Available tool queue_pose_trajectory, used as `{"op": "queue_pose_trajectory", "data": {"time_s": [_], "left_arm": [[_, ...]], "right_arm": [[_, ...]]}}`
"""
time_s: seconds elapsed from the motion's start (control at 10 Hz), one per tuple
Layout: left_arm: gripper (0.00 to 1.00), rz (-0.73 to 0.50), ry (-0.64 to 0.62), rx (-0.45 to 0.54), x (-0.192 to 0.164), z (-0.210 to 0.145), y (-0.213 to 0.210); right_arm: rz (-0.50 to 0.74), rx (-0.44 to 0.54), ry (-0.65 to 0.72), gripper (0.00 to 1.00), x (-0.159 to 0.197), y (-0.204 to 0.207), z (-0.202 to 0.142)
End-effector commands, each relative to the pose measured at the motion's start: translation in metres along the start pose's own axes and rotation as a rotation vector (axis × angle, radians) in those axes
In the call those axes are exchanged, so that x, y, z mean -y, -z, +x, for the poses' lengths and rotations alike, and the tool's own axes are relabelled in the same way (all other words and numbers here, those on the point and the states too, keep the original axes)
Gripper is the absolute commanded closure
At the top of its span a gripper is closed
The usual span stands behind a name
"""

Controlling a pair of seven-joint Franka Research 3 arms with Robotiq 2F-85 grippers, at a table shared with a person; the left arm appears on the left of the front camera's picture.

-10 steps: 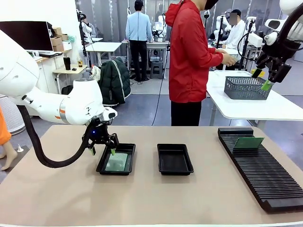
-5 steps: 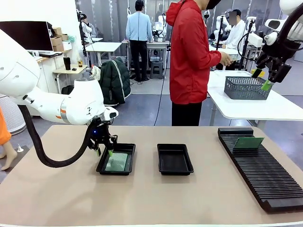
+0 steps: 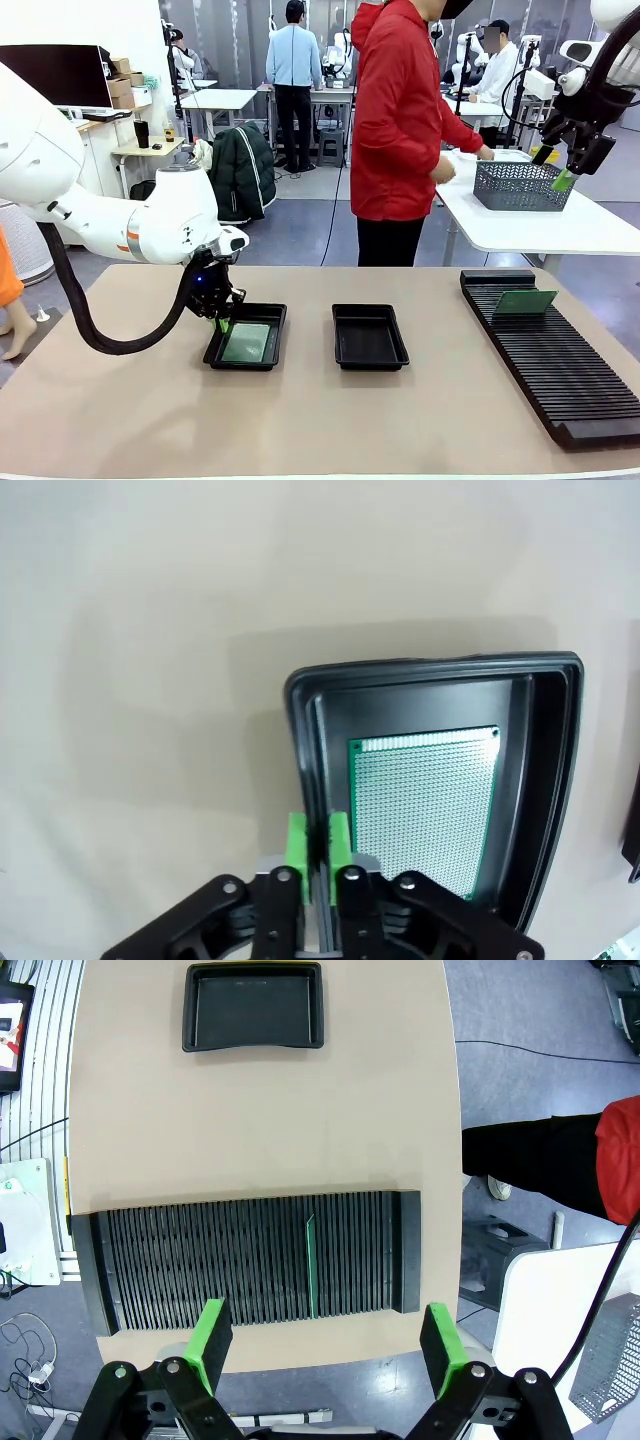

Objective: Inspect and transfer BCBs to ESD trays.
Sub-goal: Pick up the ESD tray and place it on the left side of the table.

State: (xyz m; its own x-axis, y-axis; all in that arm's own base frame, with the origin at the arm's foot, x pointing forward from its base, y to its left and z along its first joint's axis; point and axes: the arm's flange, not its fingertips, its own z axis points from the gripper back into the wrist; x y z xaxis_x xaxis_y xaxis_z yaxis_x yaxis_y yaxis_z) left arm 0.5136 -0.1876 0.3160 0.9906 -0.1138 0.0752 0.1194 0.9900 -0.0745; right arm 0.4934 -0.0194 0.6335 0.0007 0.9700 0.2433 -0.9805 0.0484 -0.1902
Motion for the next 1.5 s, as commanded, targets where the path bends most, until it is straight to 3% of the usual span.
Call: {"op": "queue_pose_trajectory", "data": {"time_s": [0.0, 0.4, 0.7, 1.4], "left_arm": [[1.0, 0.0, -0.013, 0.007, -0.002, -0.004, 0.002], [1.0, -0.03, -0.044, 0.008, -0.008, -0.007, 0.0], [1.0, -0.17, -0.106, 0.055, -0.036, -0.021, -0.011], [1.0, -0.328, -0.124, 0.141, -0.111, -0.062, -0.034]], "right_arm": [[0.0, 0.0, 0.002, 0.0, 0.0, 0.0, -0.001], [0.0, 0.0, 0.002, 0.0, 0.0, 0.0, -0.001], [0.0, 0.0, 0.002, 0.0, 0.0, 0.0, -0.001], [0.0, 0.0, 0.002, 0.0, 0.0, 0.0, -0.001]]}}
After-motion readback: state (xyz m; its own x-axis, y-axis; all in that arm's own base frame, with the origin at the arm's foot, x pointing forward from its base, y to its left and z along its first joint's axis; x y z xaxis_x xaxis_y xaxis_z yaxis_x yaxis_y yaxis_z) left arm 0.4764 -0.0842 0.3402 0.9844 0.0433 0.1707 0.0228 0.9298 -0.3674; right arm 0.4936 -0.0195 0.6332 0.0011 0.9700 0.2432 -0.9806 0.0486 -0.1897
